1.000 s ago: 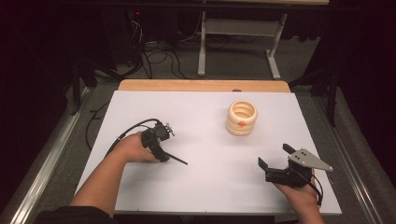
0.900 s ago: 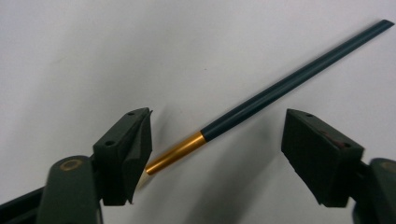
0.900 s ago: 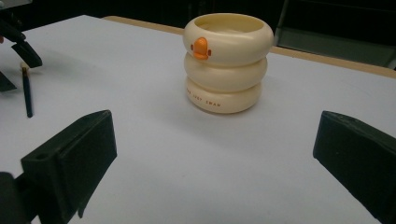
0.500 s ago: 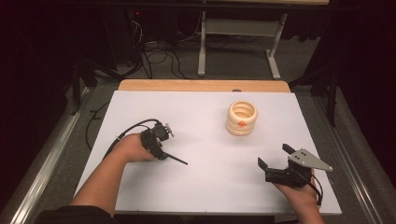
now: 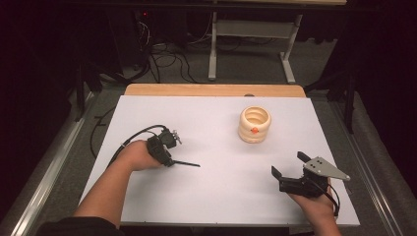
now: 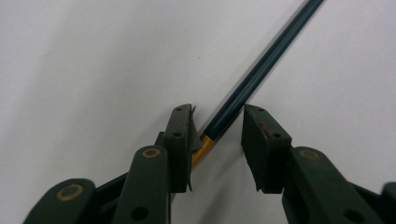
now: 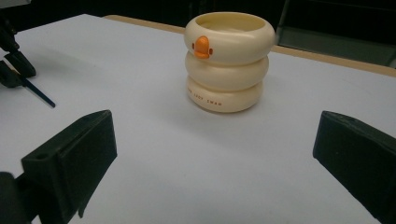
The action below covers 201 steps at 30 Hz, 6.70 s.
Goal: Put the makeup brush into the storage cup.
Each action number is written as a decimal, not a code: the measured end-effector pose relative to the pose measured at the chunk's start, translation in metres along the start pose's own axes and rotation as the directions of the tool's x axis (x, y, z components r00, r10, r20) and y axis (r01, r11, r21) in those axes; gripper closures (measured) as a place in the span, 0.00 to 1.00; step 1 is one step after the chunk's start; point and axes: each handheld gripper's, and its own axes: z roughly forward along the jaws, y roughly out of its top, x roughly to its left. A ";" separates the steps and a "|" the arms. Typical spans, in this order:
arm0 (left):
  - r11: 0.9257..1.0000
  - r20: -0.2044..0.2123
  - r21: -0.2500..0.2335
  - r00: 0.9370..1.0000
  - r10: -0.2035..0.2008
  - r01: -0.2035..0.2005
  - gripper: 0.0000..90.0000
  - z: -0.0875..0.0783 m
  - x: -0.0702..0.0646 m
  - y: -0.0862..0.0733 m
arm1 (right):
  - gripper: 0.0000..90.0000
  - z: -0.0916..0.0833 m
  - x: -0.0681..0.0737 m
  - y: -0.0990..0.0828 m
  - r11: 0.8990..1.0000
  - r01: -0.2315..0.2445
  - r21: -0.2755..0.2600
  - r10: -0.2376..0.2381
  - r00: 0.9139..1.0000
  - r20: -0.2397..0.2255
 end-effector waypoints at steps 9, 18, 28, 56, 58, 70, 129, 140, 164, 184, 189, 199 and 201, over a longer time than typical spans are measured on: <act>1.000 0.007 0.003 1.000 -0.013 0.013 0.82 0.000 0.002 -0.001 | 0.01 0.000 0.000 0.000 1.000 0.002 0.001 -0.002 1.000 0.002; 1.000 0.009 0.003 1.000 -0.011 0.011 0.87 0.000 0.002 -0.001 | 0.01 0.000 0.000 0.000 1.000 0.003 -0.001 -0.003 1.000 0.001; 1.000 0.017 0.004 1.000 -0.026 0.026 0.89 0.000 0.002 -0.001 | 0.01 0.000 0.000 -0.001 1.000 0.006 -0.002 -0.006 1.000 0.000; 0.998 0.013 0.020 0.998 -0.055 0.055 0.92 -0.001 0.002 0.001 | 0.01 0.000 0.000 -0.001 1.000 -0.001 -0.001 0.001 1.000 0.003; 0.998 0.015 0.016 0.998 -0.055 0.055 0.92 -0.002 0.002 0.000 | 0.01 0.000 0.000 -0.001 1.000 -0.001 -0.001 0.001 1.000 0.003; 0.999 -0.003 0.016 0.999 -0.049 0.049 0.92 -0.013 -0.008 -0.001 | 0.02 -0.001 0.000 -0.001 1.000 0.000 -0.005 0.000 1.000 0.000; 0.977 -0.014 0.006 0.977 0.212 -0.212 0.92 -0.040 -0.102 0.060 | 0.01 0.026 -0.004 0.030 1.000 -0.006 0.008 0.005 0.998 0.058; 0.978 -0.006 0.008 0.978 0.210 -0.210 0.92 -0.038 -0.099 0.060 | 0.01 0.037 0.001 0.023 0.996 0.090 0.000 -0.090 0.993 0.083; 0.972 -0.023 -0.026 0.972 0.233 -0.233 0.93 -0.042 -0.101 0.059 | 0.01 0.045 0.026 -0.005 0.900 0.411 0.145 -0.430 0.893 0.134; 0.973 -0.008 -0.036 0.974 0.228 -0.228 0.92 -0.044 -0.102 0.060 | 0.05 0.050 0.038 -0.009 0.763 0.604 0.229 -0.640 0.755 0.142; 0.973 -0.008 -0.034 0.973 0.229 -0.230 0.92 -0.043 -0.102 0.061 | 0.05 0.052 0.044 -0.009 0.705 0.670 0.232 -0.705 0.697 0.131; 0.971 -0.006 -0.043 0.972 0.233 -0.233 0.92 -0.043 -0.104 0.061 | 0.08 0.053 0.053 -0.011 0.648 0.719 0.251 -0.758 0.638 0.131; 0.972 -0.001 -0.043 0.973 0.231 -0.231 0.92 -0.044 -0.103 0.062 | 0.11 0.053 0.054 -0.011 0.645 0.723 0.250 -0.762 0.634 0.133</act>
